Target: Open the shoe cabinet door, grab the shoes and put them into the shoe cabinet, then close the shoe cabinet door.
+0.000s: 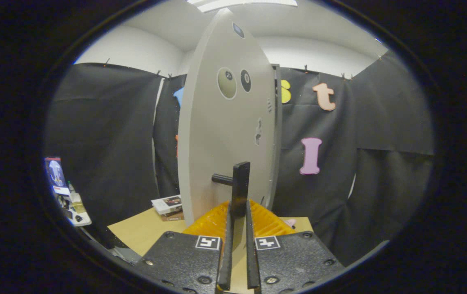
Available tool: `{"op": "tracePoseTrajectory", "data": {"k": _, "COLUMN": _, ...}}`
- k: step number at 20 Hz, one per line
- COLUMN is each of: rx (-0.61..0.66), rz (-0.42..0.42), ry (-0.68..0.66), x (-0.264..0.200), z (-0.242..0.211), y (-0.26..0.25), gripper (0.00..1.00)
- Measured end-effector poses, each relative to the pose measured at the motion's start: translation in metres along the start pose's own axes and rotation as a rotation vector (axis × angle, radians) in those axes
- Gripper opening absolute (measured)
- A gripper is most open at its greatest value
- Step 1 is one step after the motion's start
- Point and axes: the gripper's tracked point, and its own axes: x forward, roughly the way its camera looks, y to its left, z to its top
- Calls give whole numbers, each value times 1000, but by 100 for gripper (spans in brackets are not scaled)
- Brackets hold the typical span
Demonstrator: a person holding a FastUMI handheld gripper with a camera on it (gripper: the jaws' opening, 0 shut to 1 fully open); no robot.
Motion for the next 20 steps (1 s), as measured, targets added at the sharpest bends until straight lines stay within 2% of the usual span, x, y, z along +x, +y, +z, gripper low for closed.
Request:
{"op": "tracePoseTrajectory", "data": {"k": 2, "rx": -16, "rz": -115, "ry": 1, "x": -4, "z": -1, "y": -27, "gripper": 12}}
{"op": "tracePoseTrajectory", "data": {"k": 3, "rx": -19, "rz": -146, "ry": -11, "x": -10, "z": 0, "y": -41, "gripper": 8}}
{"op": "tracePoseTrajectory", "data": {"k": 4, "rx": 45, "rz": -94, "ry": -2, "x": -8, "z": -5, "y": -43, "gripper": 4}}
{"op": "tracePoseTrajectory", "data": {"k": 6, "rx": 186, "rz": 8, "ry": -8, "x": -10, "z": -3, "y": -28, "gripper": 4}}
{"op": "tracePoseTrajectory", "data": {"k": 7, "rx": 204, "rz": 50, "ry": -3, "x": -9, "z": -2, "y": -22, "gripper": 4}}
{"op": "tracePoseTrajectory", "data": {"k": 8, "rx": 187, "rz": 57, "ry": -2, "x": -9, "z": -1, "y": -21, "gripper": 4}}
{"op": "tracePoseTrajectory", "data": {"k": 12, "rx": 64, "rz": -14, "ry": -2, "x": -16, "z": -8, "y": -37, "gripper": 4}}
{"op": "tracePoseTrajectory", "data": {"k": 15, "rx": 117, "rz": -116, "ry": -3, "x": -37, "z": -23, "y": -33, "gripper": 5}}
{"op": "tracePoseTrajectory", "data": {"k": 17, "rx": 150, "rz": -102, "ry": -33, "x": -59, "z": -34, "y": -13, "gripper": 4}}
{"op": "tracePoseTrajectory", "data": {"k": 18, "rx": 159, "rz": -80, "ry": -53, "x": -67, "z": -41, "y": 2, "gripper": 10}}
{"op": "tracePoseTrajectory", "data": {"k": 19, "rx": 163, "rz": -60, "ry": -67, "x": -76, "z": -49, "y": 16, "gripper": 20}}
{"op": "tracePoseTrajectory", "data": {"k": 20, "rx": 177, "rz": -69, "ry": -93, "x": -84, "z": -52, "y": 23, "gripper": 40}}
